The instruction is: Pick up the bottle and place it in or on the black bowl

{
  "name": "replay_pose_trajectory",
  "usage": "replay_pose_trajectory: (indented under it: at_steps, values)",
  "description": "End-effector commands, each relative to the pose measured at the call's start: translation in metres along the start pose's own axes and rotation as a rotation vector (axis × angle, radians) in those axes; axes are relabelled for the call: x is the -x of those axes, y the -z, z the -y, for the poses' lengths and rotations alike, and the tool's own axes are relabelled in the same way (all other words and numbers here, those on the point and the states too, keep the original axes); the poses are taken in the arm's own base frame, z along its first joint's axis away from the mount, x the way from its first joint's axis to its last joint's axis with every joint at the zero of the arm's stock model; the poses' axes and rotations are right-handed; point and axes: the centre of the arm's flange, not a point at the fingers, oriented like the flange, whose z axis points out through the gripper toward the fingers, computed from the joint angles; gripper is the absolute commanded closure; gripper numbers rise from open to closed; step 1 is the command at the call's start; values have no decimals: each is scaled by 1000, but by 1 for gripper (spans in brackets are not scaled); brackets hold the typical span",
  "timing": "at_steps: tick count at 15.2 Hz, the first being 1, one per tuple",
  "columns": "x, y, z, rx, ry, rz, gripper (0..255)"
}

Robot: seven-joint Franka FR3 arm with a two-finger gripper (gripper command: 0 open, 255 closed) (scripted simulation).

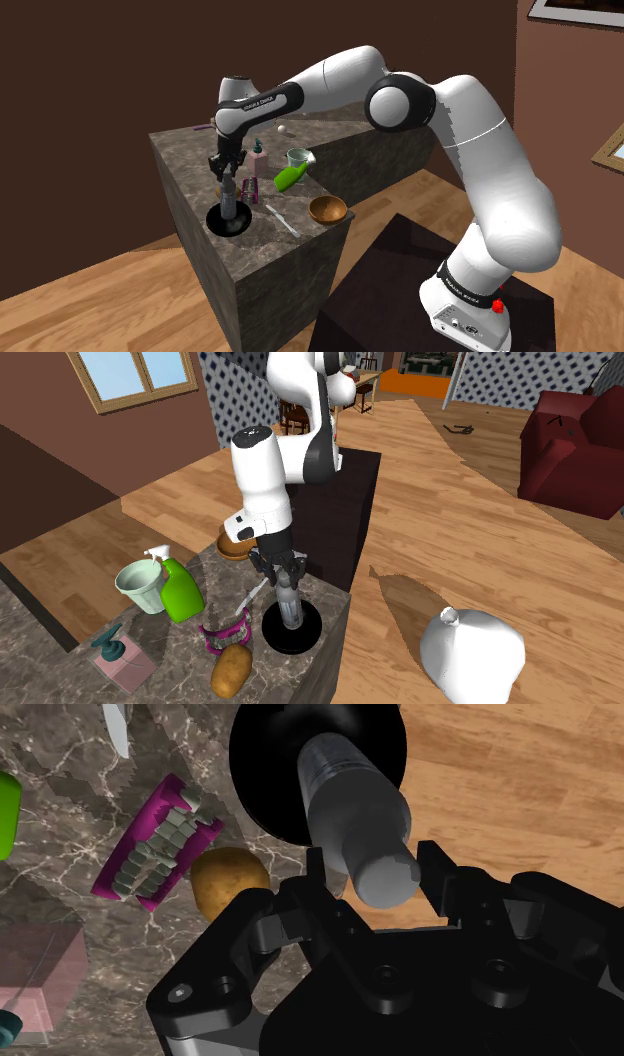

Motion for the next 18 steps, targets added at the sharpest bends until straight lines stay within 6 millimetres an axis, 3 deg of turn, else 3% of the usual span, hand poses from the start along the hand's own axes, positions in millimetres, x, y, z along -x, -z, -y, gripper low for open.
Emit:
replay_pose_trajectory:
  at_steps: [1,6,7,12,16,18]
  values:
    - [0,0,0,0,0,-1,255]
    - [0,0,0,0,0,-1,255]
    - [0,0,0,0,0,-1,0]
    - [0,0,0,0,0,-1,0]
    - [0,50,0,0,0,-1,0]
    - [0,50,0,0,0,-1,0]
